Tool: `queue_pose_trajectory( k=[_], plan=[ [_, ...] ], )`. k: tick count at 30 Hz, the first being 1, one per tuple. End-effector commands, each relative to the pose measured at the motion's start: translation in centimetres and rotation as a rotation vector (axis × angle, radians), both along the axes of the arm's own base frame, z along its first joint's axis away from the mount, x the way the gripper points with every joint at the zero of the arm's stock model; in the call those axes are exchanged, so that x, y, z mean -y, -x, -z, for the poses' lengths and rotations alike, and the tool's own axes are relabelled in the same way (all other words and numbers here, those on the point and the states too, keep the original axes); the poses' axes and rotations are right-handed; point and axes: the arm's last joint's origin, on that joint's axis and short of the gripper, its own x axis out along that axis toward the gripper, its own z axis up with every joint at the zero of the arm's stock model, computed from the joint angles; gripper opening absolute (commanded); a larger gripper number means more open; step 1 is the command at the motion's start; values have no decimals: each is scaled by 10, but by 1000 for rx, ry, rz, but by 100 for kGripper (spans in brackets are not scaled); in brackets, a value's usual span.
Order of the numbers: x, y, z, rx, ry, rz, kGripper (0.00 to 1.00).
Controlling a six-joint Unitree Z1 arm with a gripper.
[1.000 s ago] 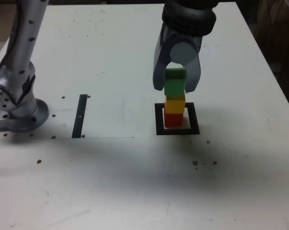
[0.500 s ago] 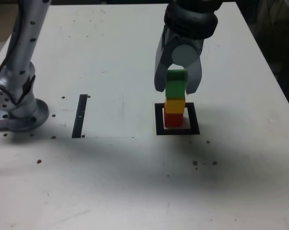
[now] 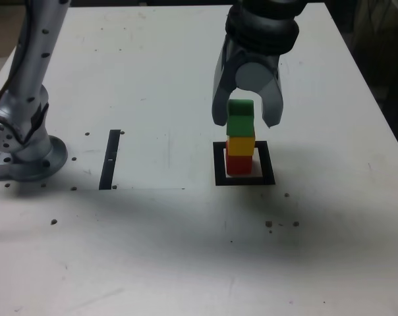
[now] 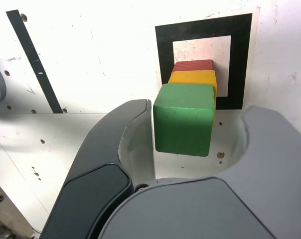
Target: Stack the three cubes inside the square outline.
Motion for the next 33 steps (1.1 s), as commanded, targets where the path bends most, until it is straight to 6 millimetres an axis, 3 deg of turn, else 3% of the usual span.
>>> queue_pose_trajectory(
  k=[1,13,23,33],
  plan=[
    [1,1,1,-17,-2,4,99],
    [-3,20,-18,20,-21,-1,99],
    [-9,64,-44,62,-57,-21,100],
    [-16,114,-44,29,-84,-57,100]
  ],
)
